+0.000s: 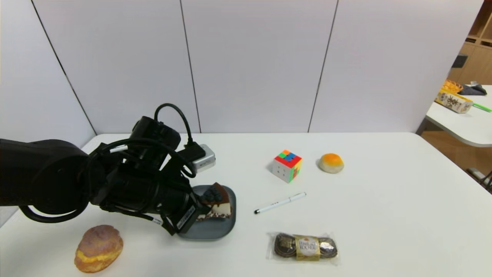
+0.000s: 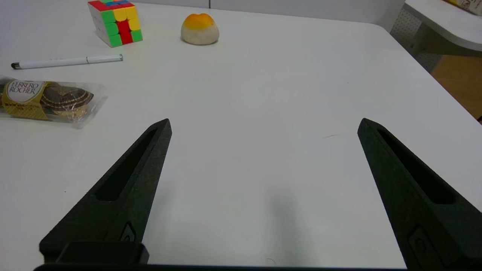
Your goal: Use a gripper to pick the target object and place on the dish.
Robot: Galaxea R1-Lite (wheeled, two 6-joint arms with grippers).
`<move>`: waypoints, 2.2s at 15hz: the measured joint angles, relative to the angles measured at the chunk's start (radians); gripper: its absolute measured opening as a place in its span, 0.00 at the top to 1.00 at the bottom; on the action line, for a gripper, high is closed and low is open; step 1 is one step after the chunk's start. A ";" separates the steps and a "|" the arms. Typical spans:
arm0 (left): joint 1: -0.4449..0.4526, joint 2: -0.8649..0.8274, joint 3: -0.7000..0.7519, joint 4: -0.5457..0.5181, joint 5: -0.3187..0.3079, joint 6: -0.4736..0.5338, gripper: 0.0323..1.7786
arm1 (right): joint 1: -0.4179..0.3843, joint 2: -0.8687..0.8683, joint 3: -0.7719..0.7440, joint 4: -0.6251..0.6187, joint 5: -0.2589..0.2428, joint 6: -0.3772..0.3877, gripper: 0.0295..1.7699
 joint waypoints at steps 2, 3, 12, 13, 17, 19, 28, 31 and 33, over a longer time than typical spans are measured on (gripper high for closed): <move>0.002 0.025 0.001 -0.003 0.000 -0.001 0.85 | 0.000 0.000 0.000 0.000 0.000 0.000 0.03; 0.003 0.038 0.001 -0.012 0.000 -0.001 0.85 | 0.000 0.000 0.000 0.000 0.000 0.000 0.03; 0.030 0.073 -0.001 -0.032 0.002 -0.001 0.56 | 0.000 0.000 0.000 0.000 0.000 0.000 0.03; 0.032 0.072 -0.001 -0.031 0.003 -0.001 0.50 | 0.000 0.000 0.000 0.000 0.000 0.000 0.03; 0.033 0.054 0.000 -0.030 0.004 -0.004 0.31 | 0.000 0.000 0.000 0.000 0.000 0.000 0.03; 0.034 0.033 0.000 -0.029 0.004 -0.006 0.25 | 0.000 0.000 0.000 0.000 0.000 0.000 0.03; 0.107 -0.301 -0.031 -0.112 0.029 -0.019 0.11 | 0.000 0.000 0.000 0.000 0.000 0.000 0.03; 0.148 -0.448 0.067 -0.230 0.091 -0.037 0.09 | 0.000 0.000 0.000 0.000 0.000 0.000 0.03; 0.178 -0.558 0.183 -0.353 0.140 -0.058 0.08 | 0.000 0.000 0.000 0.000 0.000 0.000 0.03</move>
